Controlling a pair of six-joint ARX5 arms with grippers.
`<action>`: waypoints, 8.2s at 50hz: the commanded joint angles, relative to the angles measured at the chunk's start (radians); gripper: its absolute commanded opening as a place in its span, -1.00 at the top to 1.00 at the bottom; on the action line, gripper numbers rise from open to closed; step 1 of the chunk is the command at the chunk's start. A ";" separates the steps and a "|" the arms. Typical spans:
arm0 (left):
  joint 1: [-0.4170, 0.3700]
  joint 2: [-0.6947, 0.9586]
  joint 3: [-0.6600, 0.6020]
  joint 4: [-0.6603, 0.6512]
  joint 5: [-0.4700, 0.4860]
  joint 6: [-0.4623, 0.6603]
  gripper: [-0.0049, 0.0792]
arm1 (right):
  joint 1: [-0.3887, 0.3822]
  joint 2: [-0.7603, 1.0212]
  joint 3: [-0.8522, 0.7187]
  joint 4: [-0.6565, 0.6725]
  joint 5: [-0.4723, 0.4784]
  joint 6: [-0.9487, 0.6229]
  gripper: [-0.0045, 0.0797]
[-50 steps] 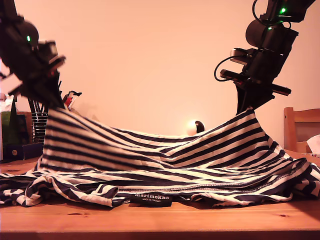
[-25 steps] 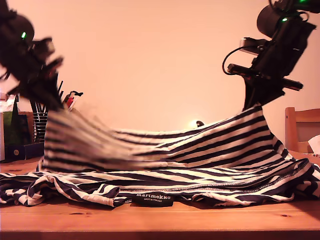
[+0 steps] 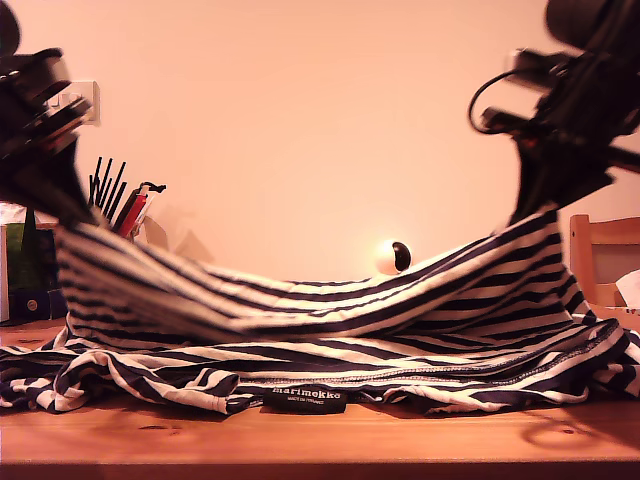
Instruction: Fold the t-shirt in front of you. After folding it, place it to the right side.
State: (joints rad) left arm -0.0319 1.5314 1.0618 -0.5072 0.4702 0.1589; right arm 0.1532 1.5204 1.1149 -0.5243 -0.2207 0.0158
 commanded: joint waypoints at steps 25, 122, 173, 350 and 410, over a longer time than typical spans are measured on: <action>0.004 -0.067 -0.188 -0.052 -0.066 -0.028 0.93 | 0.005 -0.080 -0.267 0.011 0.020 0.037 0.92; 0.070 -0.066 -0.165 -0.176 -0.500 0.002 0.27 | -0.032 -0.078 -0.071 -0.350 0.062 0.021 -0.09; -0.246 -0.066 -0.164 0.067 -0.022 -0.186 0.27 | -0.105 0.169 -0.068 -0.179 0.073 -0.056 -0.22; -0.030 -0.401 -0.158 -0.021 -0.060 -0.237 0.29 | 0.523 0.560 0.467 0.468 -0.546 0.730 0.92; 0.010 -0.486 -0.158 -0.064 -0.051 -0.237 0.29 | 0.661 0.818 0.700 0.522 -0.537 0.738 0.21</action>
State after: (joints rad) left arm -0.0254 1.0386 0.9081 -0.5766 0.4145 -0.0834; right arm 0.8192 2.3268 1.7775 0.0074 -0.7494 0.7677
